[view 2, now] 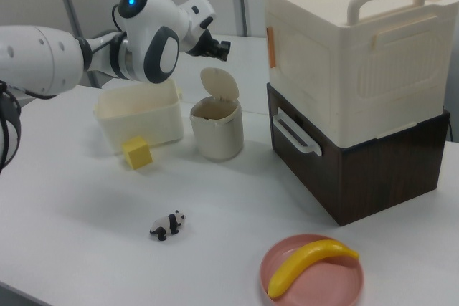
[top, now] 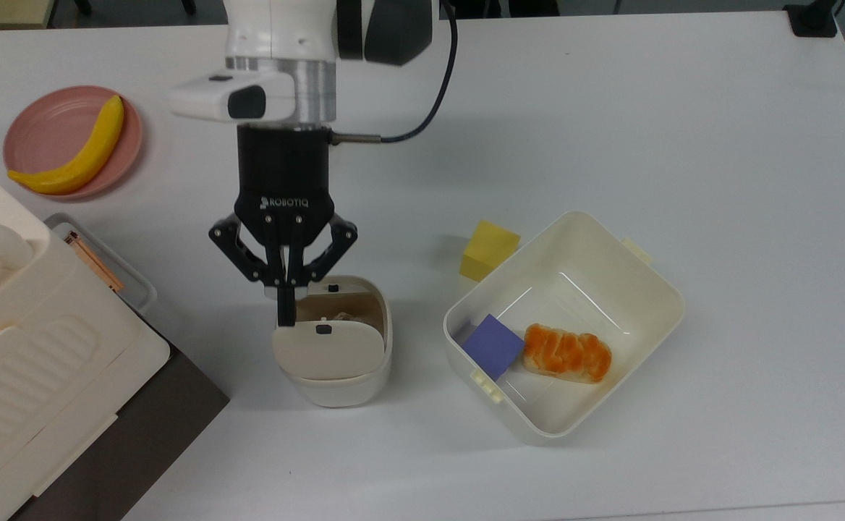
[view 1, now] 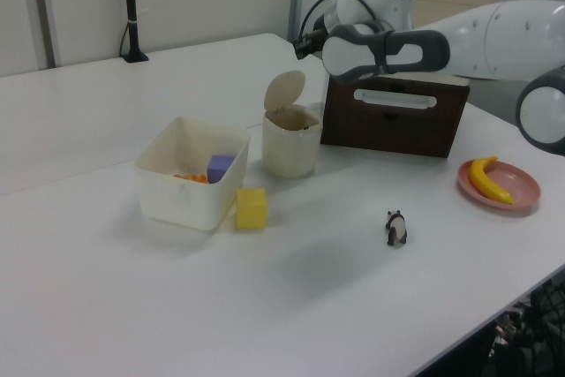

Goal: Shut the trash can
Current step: 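Push the raised lid down onto the trash can with the gripper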

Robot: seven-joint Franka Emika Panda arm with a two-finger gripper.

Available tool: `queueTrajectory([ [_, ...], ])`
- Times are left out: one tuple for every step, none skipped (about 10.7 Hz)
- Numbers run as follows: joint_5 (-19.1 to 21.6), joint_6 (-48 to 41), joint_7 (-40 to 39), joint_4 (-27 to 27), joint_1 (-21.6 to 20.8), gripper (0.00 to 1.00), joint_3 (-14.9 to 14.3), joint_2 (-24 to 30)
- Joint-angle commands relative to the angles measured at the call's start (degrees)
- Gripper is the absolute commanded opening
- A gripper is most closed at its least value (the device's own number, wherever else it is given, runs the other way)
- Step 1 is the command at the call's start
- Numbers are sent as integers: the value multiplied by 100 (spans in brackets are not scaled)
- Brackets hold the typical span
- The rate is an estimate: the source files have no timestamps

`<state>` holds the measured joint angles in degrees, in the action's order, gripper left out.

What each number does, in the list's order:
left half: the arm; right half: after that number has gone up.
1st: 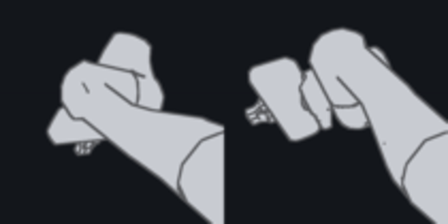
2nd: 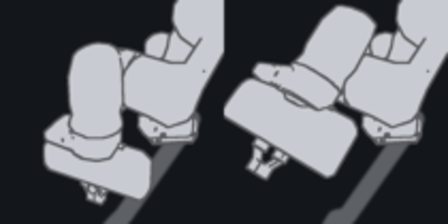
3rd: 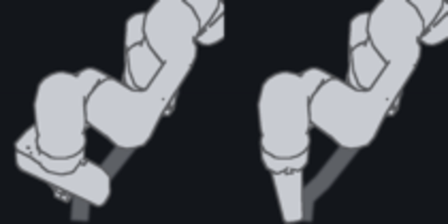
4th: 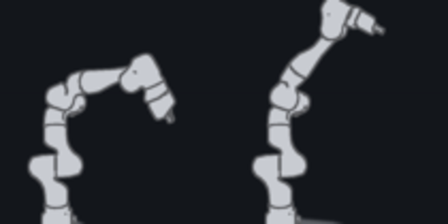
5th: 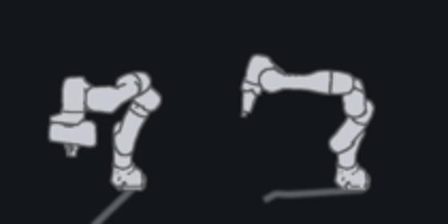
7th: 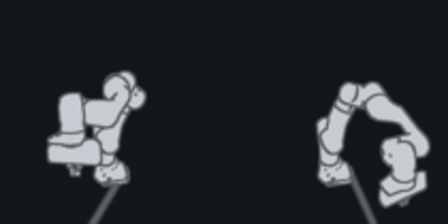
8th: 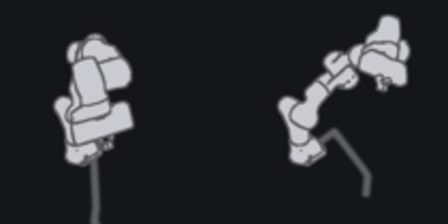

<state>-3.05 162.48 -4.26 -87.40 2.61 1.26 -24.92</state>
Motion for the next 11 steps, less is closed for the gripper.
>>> queueTrajectory([
  [33,460,-285,153,-76,0,-21,-302],
  [59,417,-451,153,-76,0,-21,-285],
  [68,373,-557,109,-76,0,-21,-241],
  [59,138,-559,91,-85,0,-12,-232],
  [59,-248,-559,108,-76,0,-12,-189],
  [59,-600,-567,100,-76,0,-12,-101],
  [50,-855,-611,100,-85,0,-12,-83],
  [50,-1171,-637,100,-85,0,-12,-74],
  [50,-1514,-638,109,-85,0,-12,-39],
  [50,-1787,-638,100,-85,0,-3,-39],
  [50,-1842,-638,56,-94,0,6,-74],
])
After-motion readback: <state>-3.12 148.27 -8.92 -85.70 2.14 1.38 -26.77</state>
